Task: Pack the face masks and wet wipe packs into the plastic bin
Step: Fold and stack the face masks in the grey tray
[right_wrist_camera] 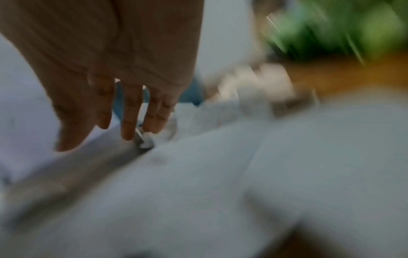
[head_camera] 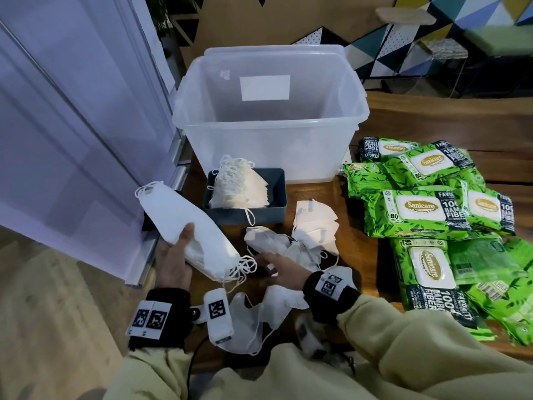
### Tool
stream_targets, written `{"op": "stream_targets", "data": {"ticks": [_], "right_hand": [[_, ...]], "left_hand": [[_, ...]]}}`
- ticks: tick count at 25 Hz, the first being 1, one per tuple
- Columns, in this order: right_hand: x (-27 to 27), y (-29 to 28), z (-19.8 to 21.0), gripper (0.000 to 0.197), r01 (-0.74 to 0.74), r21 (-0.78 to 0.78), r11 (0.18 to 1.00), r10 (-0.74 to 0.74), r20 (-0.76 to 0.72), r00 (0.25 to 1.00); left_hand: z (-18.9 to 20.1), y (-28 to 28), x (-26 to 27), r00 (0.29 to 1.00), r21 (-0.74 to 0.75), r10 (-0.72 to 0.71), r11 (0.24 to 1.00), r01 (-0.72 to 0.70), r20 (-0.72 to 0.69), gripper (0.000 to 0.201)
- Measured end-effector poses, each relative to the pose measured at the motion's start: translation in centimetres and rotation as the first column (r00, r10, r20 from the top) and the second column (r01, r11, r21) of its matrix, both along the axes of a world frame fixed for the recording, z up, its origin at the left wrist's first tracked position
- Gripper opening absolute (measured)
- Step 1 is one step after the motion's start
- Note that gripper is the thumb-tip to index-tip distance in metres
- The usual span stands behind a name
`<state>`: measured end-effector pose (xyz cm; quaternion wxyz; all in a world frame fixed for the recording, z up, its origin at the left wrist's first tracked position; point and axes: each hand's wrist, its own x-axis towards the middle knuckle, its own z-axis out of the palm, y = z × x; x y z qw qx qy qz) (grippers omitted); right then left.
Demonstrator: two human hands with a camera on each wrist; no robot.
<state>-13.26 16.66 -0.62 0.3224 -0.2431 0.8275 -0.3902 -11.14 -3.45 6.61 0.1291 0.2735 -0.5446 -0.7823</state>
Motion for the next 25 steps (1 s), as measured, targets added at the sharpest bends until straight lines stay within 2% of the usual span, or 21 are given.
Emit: {"op": "stream_targets", "data": {"ticks": [1, 2, 3, 4, 6, 8, 11, 13, 14, 16, 18, 20, 22, 25], "right_hand": [[0.0, 0.3, -0.8, 0.061, -0.194, 0.267, 0.944, 0.249, -0.192, 0.949], [0.0, 0.6, -1.6, 0.064, -0.296, 0.476, 0.828, 0.46, -0.273, 0.845], [0.0, 0.8, -2.0, 0.064, -0.347, 0.599, 0.722, 0.598, -0.288, 0.748], [-0.1, 0.8, -2.4, 0.062, -0.36, 0.639, 0.679, 0.647, -0.29, 0.705], [-0.6, 0.9, -2.6, 0.049, -0.362, 0.598, 0.715, 0.63, -0.326, 0.705], [-1.4, 1.2, -1.6, 0.034, -0.344, 0.505, 0.792, 0.553, -0.355, 0.753], [-3.1, 3.0, 1.0, 0.019, -0.249, 0.217, 0.944, 0.301, -0.26, 0.918], [-4.1, 4.7, 2.9, 0.01, -0.07, -0.05, 0.996, 0.061, -0.156, 0.986], [-4.5, 5.5, 3.7, 0.013, 0.087, -0.168, 0.982, -0.103, -0.088, 0.991], [-5.1, 6.5, 5.2, 0.023, 0.374, -0.361, 0.854, -0.381, 0.054, 0.923], [-5.6, 6.7, 6.0, 0.026, 0.544, -0.484, 0.686, -0.524, 0.191, 0.83], [-6.0, 6.4, 6.4, 0.023, 0.634, -0.533, 0.561, -0.593, 0.276, 0.757], [-6.2, 5.8, 6.4, 0.019, 0.681, -0.554, 0.478, -0.619, 0.338, 0.709], [-6.2, 4.3, 6.8, 0.018, 0.712, -0.578, 0.399, -0.589, 0.434, 0.682]], "left_hand": [[-0.1, -0.2, 0.2, 1.0, -0.01, -0.005, 1.0, 0.005, 0.006, 0.031], [-0.2, -0.3, 0.4, 1.0, -0.016, -0.01, 1.0, 0.01, 0.013, 0.032], [-0.4, -0.3, 0.5, 1.0, -0.022, -0.018, 1.0, 0.018, 0.022, 0.034], [-0.5, -0.2, 0.6, 0.999, -0.029, -0.023, 0.999, 0.024, 0.03, 0.035], [-0.8, -0.1, 0.7, 0.999, -0.033, -0.031, 0.999, 0.032, 0.037, 0.037], [-1.1, -0.1, 0.7, 0.999, -0.028, -0.029, 0.999, 0.03, 0.044, 0.041], [-1.5, -0.5, 0.8, 0.999, -0.031, -0.037, 0.999, 0.038, 0.04, 0.035], [-1.8, -1.0, 1.1, 0.998, -0.046, -0.027, 0.998, 0.03, 0.049, 0.035], [-2.0, -1.3, 1.2, 0.998, -0.051, -0.023, 0.998, 0.025, 0.054, 0.039], [-2.5, -1.4, 1.2, 0.997, -0.054, -0.039, 0.998, 0.042, 0.064, 0.044], [-2.9, -0.9, 0.9, 0.991, -0.062, -0.104, 0.992, 0.109, 0.083, 0.039], [-3.3, 0.3, 0.7, 0.971, -0.064, -0.207, 0.974, 0.216, 0.117, 0.036], [-3.7, 1.6, 0.4, 0.947, -0.06, -0.288, 0.953, 0.298, 0.142, 0.04], [-3.9, 3.2, -0.1, 0.922, -0.03, -0.365, 0.928, 0.371, 0.13, 0.062]]}}
